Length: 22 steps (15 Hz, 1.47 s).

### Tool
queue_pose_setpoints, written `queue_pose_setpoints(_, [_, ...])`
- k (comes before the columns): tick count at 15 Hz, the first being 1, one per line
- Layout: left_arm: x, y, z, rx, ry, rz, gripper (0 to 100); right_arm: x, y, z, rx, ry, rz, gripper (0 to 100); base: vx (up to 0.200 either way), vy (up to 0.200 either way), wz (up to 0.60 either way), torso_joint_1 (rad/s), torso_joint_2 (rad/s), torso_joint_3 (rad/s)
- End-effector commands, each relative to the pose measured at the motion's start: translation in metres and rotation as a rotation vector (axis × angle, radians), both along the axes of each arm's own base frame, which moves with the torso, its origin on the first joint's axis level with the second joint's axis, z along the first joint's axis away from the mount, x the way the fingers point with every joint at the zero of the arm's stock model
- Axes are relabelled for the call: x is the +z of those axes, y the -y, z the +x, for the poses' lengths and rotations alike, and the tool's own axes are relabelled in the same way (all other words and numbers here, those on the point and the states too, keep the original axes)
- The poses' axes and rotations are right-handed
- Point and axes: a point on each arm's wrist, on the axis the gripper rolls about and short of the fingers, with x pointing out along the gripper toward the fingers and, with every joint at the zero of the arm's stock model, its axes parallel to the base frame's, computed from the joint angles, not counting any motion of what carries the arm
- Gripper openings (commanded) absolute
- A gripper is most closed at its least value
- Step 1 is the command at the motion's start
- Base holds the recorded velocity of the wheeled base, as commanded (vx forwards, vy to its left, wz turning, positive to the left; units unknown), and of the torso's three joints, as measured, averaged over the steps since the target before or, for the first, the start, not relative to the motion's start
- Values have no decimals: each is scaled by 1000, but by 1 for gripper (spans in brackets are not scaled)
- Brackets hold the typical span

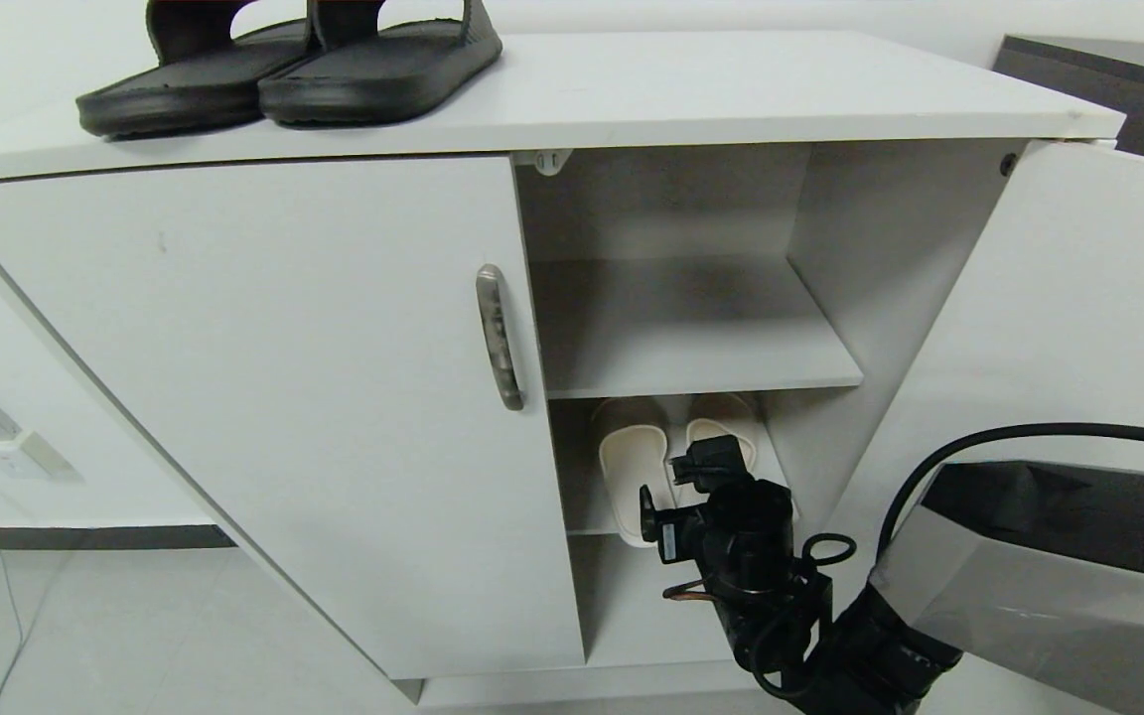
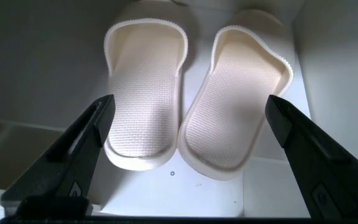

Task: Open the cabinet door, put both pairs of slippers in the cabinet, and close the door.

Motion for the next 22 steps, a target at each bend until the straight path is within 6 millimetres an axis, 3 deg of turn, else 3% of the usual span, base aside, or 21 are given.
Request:
queue_pose_setpoints(1, [0, 0, 0, 1, -1, 0, 0, 3, 0, -2, 4, 5, 6, 100, 0, 0, 0, 0, 0, 0])
queue_pose_setpoints(9, [0, 0, 0, 0, -1, 0, 0, 1, -1, -2, 6, 1, 2, 100, -175, 0, 0, 0, 0, 3])
queue_pose_setpoints(22, [0, 0, 0, 0, -1, -2, 0, 8, 3, -14, 23, -3, -4, 100, 0, 0, 0, 0, 0, 0])
